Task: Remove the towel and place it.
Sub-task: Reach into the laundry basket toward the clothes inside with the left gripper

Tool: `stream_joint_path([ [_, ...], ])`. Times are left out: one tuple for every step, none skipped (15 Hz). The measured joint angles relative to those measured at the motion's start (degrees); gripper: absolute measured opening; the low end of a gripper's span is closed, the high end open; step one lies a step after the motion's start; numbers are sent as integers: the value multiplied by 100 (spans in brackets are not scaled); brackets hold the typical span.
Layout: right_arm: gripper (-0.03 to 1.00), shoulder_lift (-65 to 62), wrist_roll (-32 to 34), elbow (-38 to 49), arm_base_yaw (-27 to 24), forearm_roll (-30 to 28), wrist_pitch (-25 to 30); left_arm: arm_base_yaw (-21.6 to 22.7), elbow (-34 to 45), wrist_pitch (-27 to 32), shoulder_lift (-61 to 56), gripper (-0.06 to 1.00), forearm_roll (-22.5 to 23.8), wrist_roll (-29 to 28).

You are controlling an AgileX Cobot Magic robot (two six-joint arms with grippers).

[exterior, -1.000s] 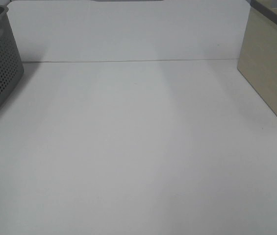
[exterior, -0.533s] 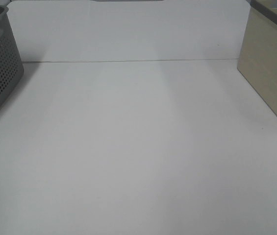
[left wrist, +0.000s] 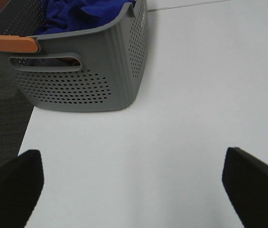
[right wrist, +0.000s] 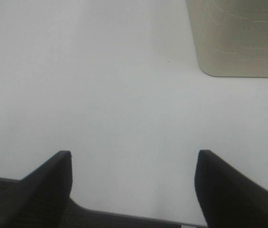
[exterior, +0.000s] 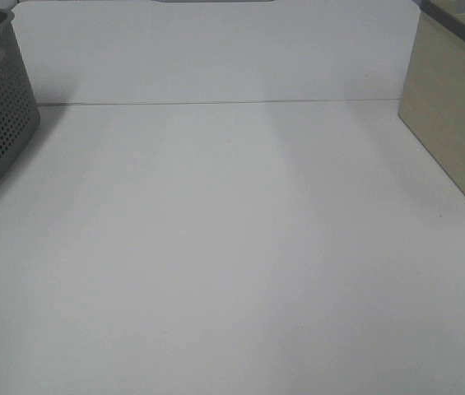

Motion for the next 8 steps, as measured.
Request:
stream_joint_path([
  [71, 0, 0, 0, 0, 0, 0, 0, 0, 0, 0, 96, 0, 0],
  [71, 0, 0, 0, 0, 0, 0, 0, 0, 0, 0, 96, 0, 0],
  [71, 0, 0, 0, 0, 0, 0, 0, 0, 0, 0, 96, 0, 0],
  [71, 0, 0, 0, 0, 0, 0, 0, 0, 0, 0, 96, 0, 29],
  [71, 0, 0, 0, 0, 0, 0, 0, -57, 74, 40, 96, 0, 195],
  [71, 0, 0, 0, 0, 0, 0, 0, -286, 258, 235, 96, 6, 521],
  [71, 0, 0, 0, 0, 0, 0, 0, -653, 458, 607, 96, 23, 894],
  [71, 0, 0, 0, 0, 0, 0, 0, -1054, 630, 1077, 96, 52, 1289],
])
